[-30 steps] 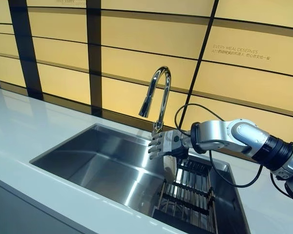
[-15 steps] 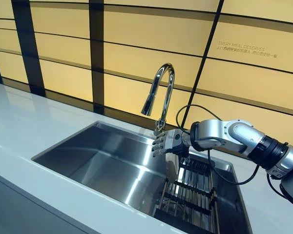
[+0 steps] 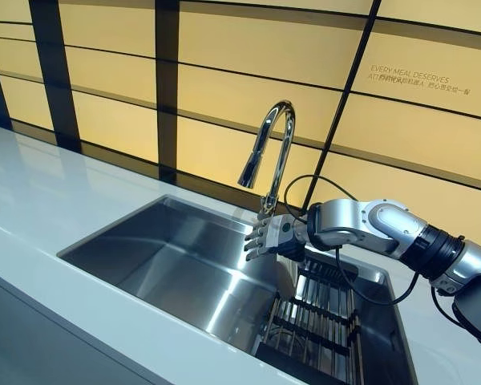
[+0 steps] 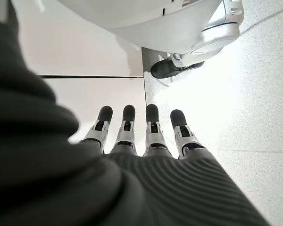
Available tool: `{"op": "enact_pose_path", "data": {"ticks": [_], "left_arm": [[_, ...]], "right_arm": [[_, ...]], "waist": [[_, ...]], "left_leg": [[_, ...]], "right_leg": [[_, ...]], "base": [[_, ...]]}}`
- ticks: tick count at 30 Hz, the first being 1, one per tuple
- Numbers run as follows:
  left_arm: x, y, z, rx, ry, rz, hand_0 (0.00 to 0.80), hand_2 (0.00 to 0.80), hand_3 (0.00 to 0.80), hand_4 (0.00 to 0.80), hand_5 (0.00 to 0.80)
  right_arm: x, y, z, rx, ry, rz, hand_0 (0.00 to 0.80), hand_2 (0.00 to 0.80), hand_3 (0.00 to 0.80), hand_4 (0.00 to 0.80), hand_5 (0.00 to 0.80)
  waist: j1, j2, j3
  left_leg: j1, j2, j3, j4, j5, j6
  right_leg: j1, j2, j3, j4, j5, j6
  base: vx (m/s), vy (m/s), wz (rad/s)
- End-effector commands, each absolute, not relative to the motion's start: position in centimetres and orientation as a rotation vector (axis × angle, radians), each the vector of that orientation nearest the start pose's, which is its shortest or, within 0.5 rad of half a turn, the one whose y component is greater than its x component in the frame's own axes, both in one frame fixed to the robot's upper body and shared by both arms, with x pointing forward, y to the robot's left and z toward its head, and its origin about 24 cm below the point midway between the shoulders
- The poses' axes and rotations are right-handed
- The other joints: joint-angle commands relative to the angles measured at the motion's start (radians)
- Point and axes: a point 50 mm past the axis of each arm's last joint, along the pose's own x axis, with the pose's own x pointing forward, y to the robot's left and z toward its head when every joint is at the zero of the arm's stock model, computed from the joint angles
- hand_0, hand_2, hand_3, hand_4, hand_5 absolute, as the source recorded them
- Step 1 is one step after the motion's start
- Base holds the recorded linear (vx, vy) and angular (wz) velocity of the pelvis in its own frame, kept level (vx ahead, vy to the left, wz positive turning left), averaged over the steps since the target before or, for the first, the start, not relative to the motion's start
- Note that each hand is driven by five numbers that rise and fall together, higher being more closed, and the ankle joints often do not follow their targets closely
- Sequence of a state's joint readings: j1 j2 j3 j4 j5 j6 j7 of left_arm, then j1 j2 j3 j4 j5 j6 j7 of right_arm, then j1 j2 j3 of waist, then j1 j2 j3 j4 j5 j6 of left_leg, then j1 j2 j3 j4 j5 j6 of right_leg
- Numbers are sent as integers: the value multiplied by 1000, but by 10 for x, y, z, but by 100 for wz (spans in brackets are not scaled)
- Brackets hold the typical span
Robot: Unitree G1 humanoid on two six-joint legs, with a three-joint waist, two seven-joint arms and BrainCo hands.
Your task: Take plates into dishwasher
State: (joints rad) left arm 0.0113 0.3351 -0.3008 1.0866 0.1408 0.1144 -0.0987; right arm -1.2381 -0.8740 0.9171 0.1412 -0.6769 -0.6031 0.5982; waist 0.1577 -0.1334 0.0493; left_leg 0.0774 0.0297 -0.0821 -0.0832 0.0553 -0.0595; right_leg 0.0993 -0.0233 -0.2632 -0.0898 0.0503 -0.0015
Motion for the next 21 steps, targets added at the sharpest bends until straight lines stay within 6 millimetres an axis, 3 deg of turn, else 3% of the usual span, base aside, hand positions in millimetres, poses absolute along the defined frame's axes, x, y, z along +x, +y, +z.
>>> {"op": "enact_pose_path", "data": {"ticks": [1, 21], "left_arm": [[98, 253, -153, 595, 1305, -253, 0, 0, 0, 0, 0], [98, 257, -151, 614, 1306, -263, 0, 0, 0, 0, 0]], "right_arm": [[327, -93, 234, -2277, -605, 1067, 0, 0, 0, 0, 0], [339, -112, 219, -2294, -483, 1055, 0, 0, 0, 0, 0]], "waist": [[34, -38, 8], [43, -48, 23]], "left_leg": [[-11, -24, 56, -4, -37, 16], [-7, -24, 49, -4, -39, 19]], "right_leg": [[68, -10, -34, 3, -78, 57], [71, -7, -38, 3, -76, 57]], "base": [[0, 0, 0], [0, 0, 0]]}}
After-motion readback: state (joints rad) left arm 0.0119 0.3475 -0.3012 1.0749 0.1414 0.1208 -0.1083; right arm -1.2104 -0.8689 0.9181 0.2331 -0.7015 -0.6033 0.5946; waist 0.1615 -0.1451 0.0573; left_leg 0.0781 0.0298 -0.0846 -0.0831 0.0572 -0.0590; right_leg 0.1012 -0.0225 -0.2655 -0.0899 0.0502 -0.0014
